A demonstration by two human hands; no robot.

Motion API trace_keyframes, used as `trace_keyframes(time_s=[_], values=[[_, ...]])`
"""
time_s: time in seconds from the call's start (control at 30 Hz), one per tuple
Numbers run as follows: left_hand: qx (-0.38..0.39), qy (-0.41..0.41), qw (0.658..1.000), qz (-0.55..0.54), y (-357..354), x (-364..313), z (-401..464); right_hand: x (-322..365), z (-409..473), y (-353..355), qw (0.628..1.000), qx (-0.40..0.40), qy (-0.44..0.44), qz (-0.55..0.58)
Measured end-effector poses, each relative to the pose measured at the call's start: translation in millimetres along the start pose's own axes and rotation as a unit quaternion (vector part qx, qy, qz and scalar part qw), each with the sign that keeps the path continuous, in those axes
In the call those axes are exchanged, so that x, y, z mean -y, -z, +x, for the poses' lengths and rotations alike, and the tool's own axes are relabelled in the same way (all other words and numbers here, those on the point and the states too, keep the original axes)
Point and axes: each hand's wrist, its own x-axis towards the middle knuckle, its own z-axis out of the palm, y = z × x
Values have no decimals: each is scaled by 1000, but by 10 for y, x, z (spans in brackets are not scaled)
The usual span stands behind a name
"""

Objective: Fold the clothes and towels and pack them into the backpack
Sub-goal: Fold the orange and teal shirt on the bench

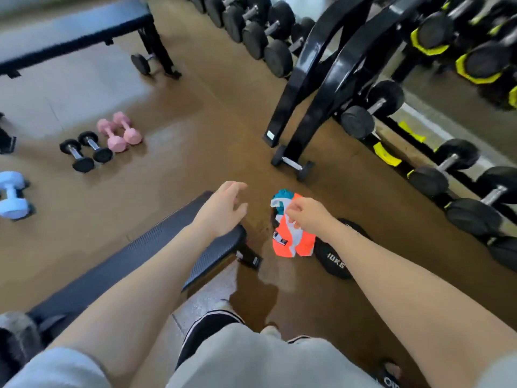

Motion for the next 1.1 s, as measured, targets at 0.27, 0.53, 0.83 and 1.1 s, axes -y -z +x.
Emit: trace_keyframes(time_s=[0.27,0.53,0.83,1.1], values=[[90,-51,994,26,-422,-420,1301,-644,549,621,994,-56,-95,2],[147,-39,988,37,-986,-637,2511,-1310,1285,1073,979,-94,-176,35],[151,87,985,-9,-2620,140,3558,-2753,2819,502,978,-37,-204,10],[185,152,971,14,-4624,1584,4163,-4397,4233,-923,972,-5,-235,0]])
